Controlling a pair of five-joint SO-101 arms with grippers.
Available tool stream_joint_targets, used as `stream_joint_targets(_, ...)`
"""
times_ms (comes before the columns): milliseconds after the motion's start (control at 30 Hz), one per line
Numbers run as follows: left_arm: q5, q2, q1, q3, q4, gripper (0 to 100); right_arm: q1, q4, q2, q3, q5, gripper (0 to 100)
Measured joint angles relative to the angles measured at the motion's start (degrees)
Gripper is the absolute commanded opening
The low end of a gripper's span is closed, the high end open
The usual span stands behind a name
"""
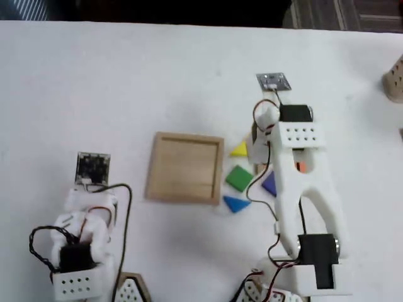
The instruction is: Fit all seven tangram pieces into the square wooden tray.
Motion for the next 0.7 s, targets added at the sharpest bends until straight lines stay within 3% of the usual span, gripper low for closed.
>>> stream_joint_targets(133, 0.0, 0.0, -0.35, 0.0, 0.0, 3, 0.0, 2.9, 0.0, 0.0, 0.0, 19.2)
stream_joint_targets(300, 0.0, 0.0, -0.35, 0.0, 0.0, 3, -0.09, 2.73, -0.09, 4.31, 0.0, 20.2)
stream_joint_targets(400, 0.0, 0.0, -0.35, 0.0, -0.62, 4, 0.0, -3.25, -0.09, 11.6, 0.0, 20.3)
stream_joint_targets(567, 0.0, 0.0, -0.44, 0.0, -0.97, 17, 0.09, -16.88, 0.0, 22.42, 0.0, 20.4)
stream_joint_targets(700, 0.7, 0.0, -1.93, 0.0, -0.97, 21, 0.0, -23.03, -0.97, 26.46, -0.09, 20.4)
